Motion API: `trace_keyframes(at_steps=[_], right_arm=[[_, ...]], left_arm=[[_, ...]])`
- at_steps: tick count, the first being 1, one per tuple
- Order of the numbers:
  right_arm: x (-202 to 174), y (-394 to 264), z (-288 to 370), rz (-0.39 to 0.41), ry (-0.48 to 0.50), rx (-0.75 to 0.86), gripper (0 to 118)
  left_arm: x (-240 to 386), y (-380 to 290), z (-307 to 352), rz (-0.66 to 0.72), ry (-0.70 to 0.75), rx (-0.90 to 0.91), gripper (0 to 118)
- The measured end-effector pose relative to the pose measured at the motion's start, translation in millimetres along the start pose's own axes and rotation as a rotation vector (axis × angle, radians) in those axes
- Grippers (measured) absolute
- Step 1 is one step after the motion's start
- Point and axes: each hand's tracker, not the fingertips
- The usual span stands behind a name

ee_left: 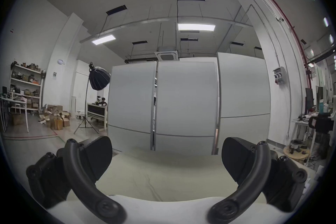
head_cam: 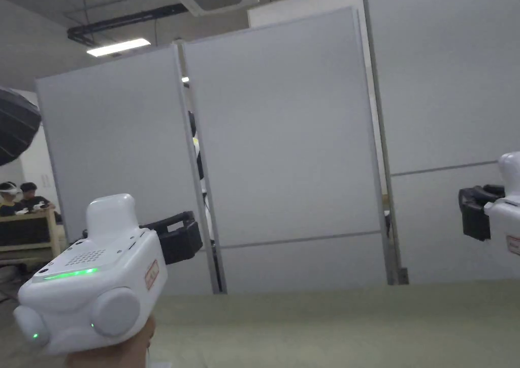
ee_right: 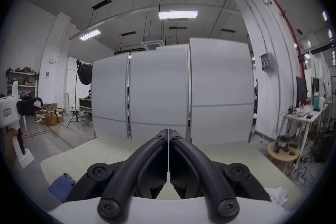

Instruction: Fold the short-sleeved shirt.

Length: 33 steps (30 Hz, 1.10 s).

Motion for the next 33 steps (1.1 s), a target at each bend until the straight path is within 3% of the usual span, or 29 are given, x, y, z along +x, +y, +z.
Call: trace_keyframes(at_steps=[1,2,3,4,6,9,18,33], right_arm=[[0.1,3.5,6.8,-0.001,-0.012,0.017,3],[4.1,4.8,9.9,-0.009,-0.019,0.037,3],[3.6,6.6,19.7,-0.007,-0.036,0.072,3],[1.8,7.1,29.3,0.012,-0.049,0.109,3],[-4.8,9.4,39.9,0.075,-0.086,0.128,3],[-6.3,9.3,38.4,0.100,-0.069,0.111,3],[-5.8,3.5,31.4,0.069,-0.025,0.061,3],[-12.5,11.8,41.2,0.130,-0.018,0.088,3]], left_arm=[[7.7,5.3,2.3,0.010,-0.028,-0.020,118],[9.3,6.2,4.3,0.019,-0.050,-0.035,105],[10.9,6.7,6.7,0.015,-0.056,-0.036,66],[12.2,7.3,8.4,0.006,-0.070,-0.042,2],[22.2,5.9,11.3,-0.064,0.012,-0.036,0],[23.7,8.9,13.8,-0.003,-0.070,-0.073,0],[29.7,22.2,24.9,-0.041,-0.083,-0.030,0],[30.1,32.1,36.2,-0.006,-0.114,0.004,0]])
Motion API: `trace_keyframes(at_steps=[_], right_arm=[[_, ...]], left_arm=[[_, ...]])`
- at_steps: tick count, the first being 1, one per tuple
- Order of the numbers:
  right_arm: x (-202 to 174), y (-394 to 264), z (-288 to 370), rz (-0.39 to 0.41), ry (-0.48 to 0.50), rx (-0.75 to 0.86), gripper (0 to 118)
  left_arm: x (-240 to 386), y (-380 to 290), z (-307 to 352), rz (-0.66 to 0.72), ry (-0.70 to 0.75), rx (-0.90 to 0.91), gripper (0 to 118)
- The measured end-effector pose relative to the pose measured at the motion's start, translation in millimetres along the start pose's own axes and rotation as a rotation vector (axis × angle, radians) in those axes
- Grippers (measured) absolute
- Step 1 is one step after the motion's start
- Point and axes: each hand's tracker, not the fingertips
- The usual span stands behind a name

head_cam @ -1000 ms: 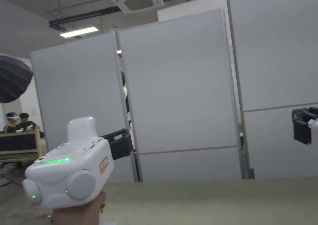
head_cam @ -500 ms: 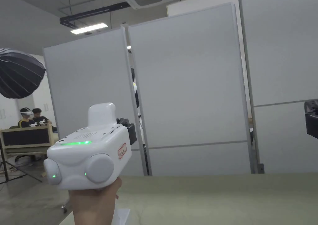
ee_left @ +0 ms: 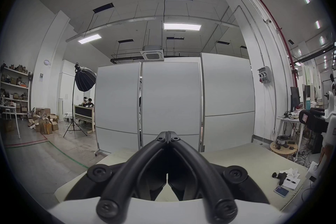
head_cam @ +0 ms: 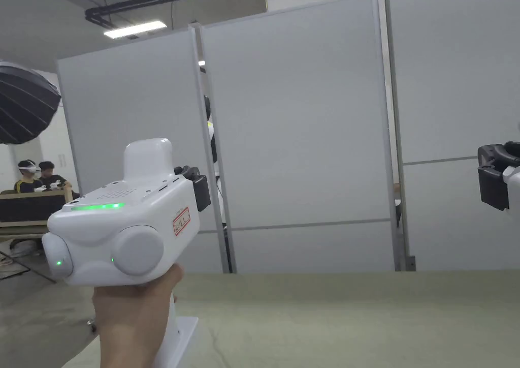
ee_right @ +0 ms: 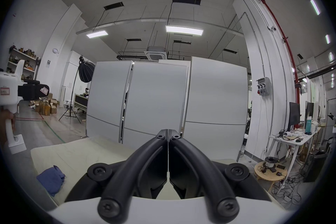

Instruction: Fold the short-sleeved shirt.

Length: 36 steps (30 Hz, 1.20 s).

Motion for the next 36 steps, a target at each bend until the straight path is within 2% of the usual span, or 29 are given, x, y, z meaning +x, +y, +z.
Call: trace_keyframes(at_steps=[5,8,10,11,12,13,14,15,16,18,23,30,36], right_arm=[[-2.8,2.2,1.2,0.029,-0.010,0.017,3],[-2.1,2.4,-0.7,0.019,0.003,0.009,3],[-1.6,1.7,-0.9,0.012,0.006,0.011,7],[-1.1,0.0,-0.6,0.009,0.012,0.026,14],[-1.7,-1.0,-0.8,0.013,0.007,0.034,24],[-1.7,-1.4,-3.1,0.020,0.011,0.028,63],[-2.5,-2.5,-8.1,0.037,0.010,-0.001,116],[-4.9,-5.4,-9.2,0.039,0.008,0.052,118],[-7.7,-7.2,-10.4,0.043,0.014,0.021,118],[-9.0,-9.2,-11.0,0.066,-0.014,0.018,118],[-8.1,-11.3,-13.8,0.093,-0.048,-0.005,118],[-4.2,-8.9,-12.2,0.041,-0.083,-0.008,118],[-3.1,-3.5,-8.3,0.048,-0.087,0.002,118]], left_arm=[[0.3,1.5,0.6,0.002,-0.005,0.004,0],[0.0,1.8,1.5,0.003,-0.002,0.011,0],[-0.7,1.6,1.8,-0.004,0.003,0.014,0],[-0.9,0.7,1.6,-0.009,0.006,0.020,0],[-1.8,0.1,1.9,-0.011,0.012,0.024,0],[-2.6,-0.3,1.6,-0.011,0.015,0.025,3],[-3.8,-0.9,0.1,-0.006,0.020,0.024,41],[-5.4,-2.0,-3.9,0.010,0.025,-0.009,88],[-8.5,-3.0,-8.8,0.029,0.026,-0.031,118],[-20.9,1.7,-2.7,0.091,-0.013,0.007,118],[-13.7,-6.4,0.2,0.102,0.024,0.007,118],[-12.5,-7.4,0.3,0.018,0.067,0.040,118],[-16.2,-3.7,1.2,0.024,0.052,0.044,118]])
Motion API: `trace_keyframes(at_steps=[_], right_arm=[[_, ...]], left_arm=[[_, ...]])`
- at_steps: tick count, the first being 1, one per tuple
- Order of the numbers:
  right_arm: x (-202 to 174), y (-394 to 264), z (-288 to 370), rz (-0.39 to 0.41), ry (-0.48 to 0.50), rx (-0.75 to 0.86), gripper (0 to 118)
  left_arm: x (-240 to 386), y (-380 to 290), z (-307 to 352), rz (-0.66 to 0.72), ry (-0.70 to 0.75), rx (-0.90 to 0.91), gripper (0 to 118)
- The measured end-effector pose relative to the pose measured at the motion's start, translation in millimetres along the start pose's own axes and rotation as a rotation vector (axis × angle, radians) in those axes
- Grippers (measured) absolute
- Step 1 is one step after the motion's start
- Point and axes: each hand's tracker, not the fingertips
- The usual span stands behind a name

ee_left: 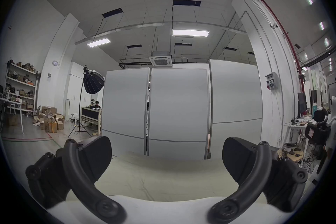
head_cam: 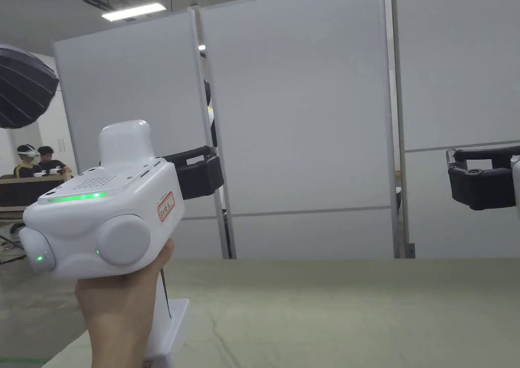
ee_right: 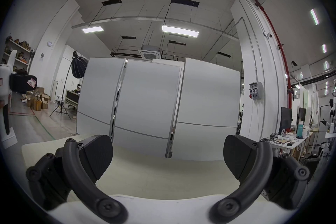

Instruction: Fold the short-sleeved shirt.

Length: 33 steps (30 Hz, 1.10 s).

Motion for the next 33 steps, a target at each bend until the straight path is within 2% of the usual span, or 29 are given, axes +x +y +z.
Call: trace_keyframes(at_steps=[11,33], right_arm=[[-2.1,1.7,-0.8,-0.012,0.002,-0.024,118],[3.2,3.2,-2.0,-0.029,-0.013,-0.009,118]], left_arm=[[8.4,-0.1,1.3,-0.054,-0.009,0.008,118],[12.1,-5.1,-6.1,-0.036,-0.037,-0.039,118]])
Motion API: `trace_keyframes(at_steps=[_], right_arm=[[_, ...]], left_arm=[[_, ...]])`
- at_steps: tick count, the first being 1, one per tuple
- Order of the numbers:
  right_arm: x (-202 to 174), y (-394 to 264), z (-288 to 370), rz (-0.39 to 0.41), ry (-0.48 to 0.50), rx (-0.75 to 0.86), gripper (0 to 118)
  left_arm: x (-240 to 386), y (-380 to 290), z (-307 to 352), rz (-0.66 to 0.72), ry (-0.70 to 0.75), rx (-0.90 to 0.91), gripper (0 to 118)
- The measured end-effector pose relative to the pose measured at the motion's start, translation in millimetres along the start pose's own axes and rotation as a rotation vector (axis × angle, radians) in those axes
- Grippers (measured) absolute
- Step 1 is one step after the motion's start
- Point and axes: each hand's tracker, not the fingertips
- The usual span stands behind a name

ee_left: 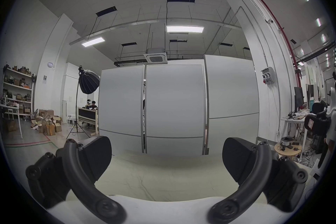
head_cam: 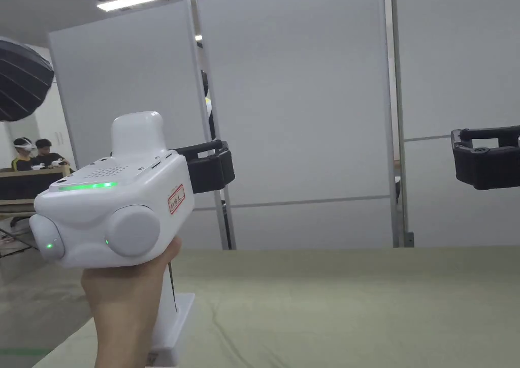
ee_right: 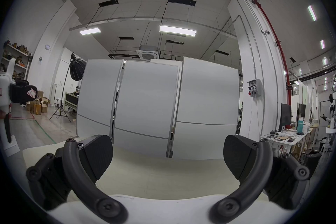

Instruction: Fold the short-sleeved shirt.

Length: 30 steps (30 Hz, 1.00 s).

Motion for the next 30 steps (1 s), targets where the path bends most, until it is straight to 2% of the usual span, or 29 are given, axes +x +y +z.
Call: trace_keyframes(at_steps=[12,18,24,27,30], right_arm=[[-0.4,-31.2,-32.7,-0.008,0.010,-0.060,118],[-6.1,-94.7,-90.3,-0.008,0.022,-0.225,118],[-18.8,-214.0,-170.3,-0.009,0.050,-0.502,118],[-31.7,-299.6,-207.3,0.006,0.092,-0.743,118],[-43.1,-390.0,-223.5,-0.005,0.101,-0.907,118]], left_arm=[[3.5,-30.8,-36.7,-0.004,0.013,-0.078,118],[15.6,-92.3,-98.3,-0.026,-0.004,-0.238,118],[45.2,-214.7,-189.5,-0.037,-0.051,-0.518,118],[62.8,-308.7,-232.3,-0.009,-0.076,-0.726,118],[76.8,-403.2,-252.8,0.079,-0.082,-0.929,118]])
